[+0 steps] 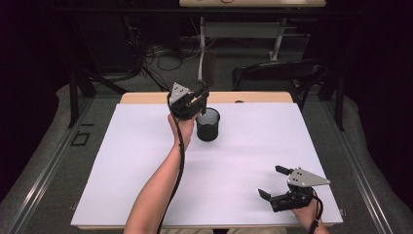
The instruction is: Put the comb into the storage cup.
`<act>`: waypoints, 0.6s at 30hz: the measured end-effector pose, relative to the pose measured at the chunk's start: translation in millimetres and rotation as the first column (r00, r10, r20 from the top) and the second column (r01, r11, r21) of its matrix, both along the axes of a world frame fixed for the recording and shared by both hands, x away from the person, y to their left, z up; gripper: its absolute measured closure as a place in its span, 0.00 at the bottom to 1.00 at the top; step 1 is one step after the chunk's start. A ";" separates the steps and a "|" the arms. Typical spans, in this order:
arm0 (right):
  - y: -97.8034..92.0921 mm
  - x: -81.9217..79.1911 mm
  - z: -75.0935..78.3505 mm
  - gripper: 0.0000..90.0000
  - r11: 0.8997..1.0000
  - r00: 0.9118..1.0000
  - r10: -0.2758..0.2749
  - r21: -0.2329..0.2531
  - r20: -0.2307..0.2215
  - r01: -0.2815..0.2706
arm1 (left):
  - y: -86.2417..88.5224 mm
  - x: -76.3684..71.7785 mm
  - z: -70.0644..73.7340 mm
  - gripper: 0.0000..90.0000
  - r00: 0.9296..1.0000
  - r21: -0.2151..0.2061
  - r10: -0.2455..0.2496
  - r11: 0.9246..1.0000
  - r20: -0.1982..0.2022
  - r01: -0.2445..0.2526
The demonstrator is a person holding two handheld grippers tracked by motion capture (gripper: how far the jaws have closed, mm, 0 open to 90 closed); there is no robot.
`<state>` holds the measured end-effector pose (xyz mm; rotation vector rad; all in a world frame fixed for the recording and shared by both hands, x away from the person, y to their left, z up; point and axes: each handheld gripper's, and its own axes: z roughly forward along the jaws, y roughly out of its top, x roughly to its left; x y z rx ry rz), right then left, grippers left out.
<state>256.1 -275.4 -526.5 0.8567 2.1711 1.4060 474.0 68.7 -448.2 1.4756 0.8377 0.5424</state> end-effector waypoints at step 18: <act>0.2 0.0 -0.1 0.00 1.000 1.000 0.000 0.002 -0.002 0.000 | -0.7 3.7 -6.8 0.80 1.000 -0.015 0.004 1.000 0.005 -0.004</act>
